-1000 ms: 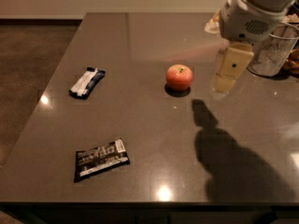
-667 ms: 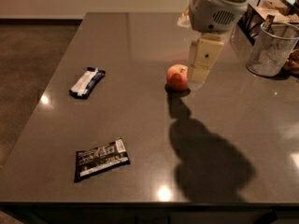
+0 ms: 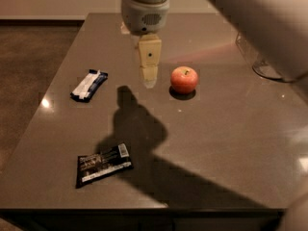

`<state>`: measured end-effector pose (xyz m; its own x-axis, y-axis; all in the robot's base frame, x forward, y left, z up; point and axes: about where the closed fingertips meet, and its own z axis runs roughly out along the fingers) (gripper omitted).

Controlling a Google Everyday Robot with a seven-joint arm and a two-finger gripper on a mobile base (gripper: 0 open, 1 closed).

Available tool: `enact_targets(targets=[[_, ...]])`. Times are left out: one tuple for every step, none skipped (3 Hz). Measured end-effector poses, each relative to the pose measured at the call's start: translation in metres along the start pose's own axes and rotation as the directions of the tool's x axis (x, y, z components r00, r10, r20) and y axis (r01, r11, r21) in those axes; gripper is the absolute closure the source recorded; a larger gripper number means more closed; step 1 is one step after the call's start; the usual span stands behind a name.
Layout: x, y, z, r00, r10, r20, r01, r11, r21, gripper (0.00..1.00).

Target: Move rxbar blueberry near rxbar chocolate

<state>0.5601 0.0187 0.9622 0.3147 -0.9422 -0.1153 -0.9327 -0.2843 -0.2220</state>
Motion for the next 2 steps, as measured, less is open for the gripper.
enact_targets(targets=[[-0.029, -0.021, 0.028, 0.995, -0.095, -0.043, 0.094, 0.9950, -0.035, 0.00], [-0.054, -0.033, 0.056, 0.983, -0.172, -0.068, 0.168, 0.9835, -0.068, 0.00]])
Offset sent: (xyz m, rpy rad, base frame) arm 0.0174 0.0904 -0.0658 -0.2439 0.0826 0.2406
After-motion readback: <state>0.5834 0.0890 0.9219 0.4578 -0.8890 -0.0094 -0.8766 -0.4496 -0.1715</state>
